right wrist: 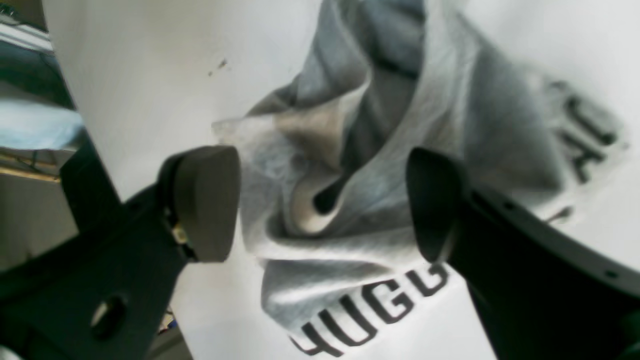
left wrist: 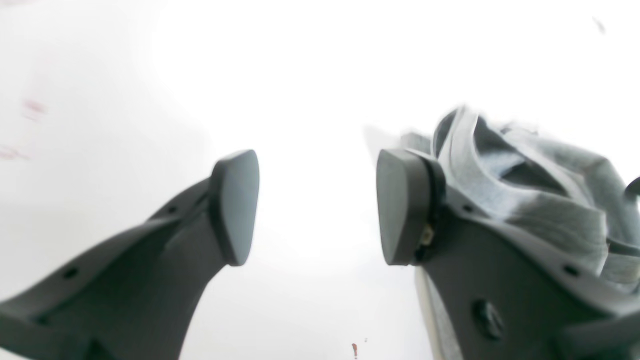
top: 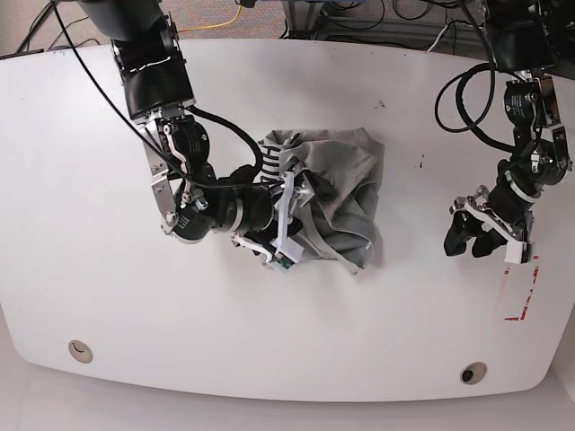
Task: Layout the t-shirt on the table in an organized manner, then fold the t-shirt properly
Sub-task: 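Release the bundle with the left gripper and move it outward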
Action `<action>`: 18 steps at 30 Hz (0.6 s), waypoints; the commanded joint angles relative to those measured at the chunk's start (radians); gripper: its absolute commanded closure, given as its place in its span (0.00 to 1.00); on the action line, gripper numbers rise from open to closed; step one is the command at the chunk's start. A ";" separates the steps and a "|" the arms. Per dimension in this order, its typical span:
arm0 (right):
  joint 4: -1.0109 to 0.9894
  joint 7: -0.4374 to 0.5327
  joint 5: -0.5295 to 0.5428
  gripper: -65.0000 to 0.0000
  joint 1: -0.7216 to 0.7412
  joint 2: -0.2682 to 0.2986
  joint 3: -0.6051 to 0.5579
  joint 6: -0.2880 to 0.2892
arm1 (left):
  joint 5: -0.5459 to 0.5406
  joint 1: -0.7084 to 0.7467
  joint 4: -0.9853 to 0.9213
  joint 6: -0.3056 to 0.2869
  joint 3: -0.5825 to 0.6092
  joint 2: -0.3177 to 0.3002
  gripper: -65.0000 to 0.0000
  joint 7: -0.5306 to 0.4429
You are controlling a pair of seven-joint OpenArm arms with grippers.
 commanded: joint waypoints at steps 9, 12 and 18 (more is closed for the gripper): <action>0.013 0.053 0.014 0.25 -0.009 -0.037 0.002 0.003 | -0.021 -0.017 0.041 -0.008 -0.003 -0.034 0.47 0.050; 0.009 0.065 0.014 0.25 -0.009 -0.039 0.000 0.003 | -0.020 -0.017 0.048 -0.008 -0.005 -0.034 0.47 0.055; -0.088 0.075 0.015 0.25 -0.004 -0.071 0.000 0.003 | -0.023 -0.013 0.062 -0.008 -0.006 -0.036 0.47 0.055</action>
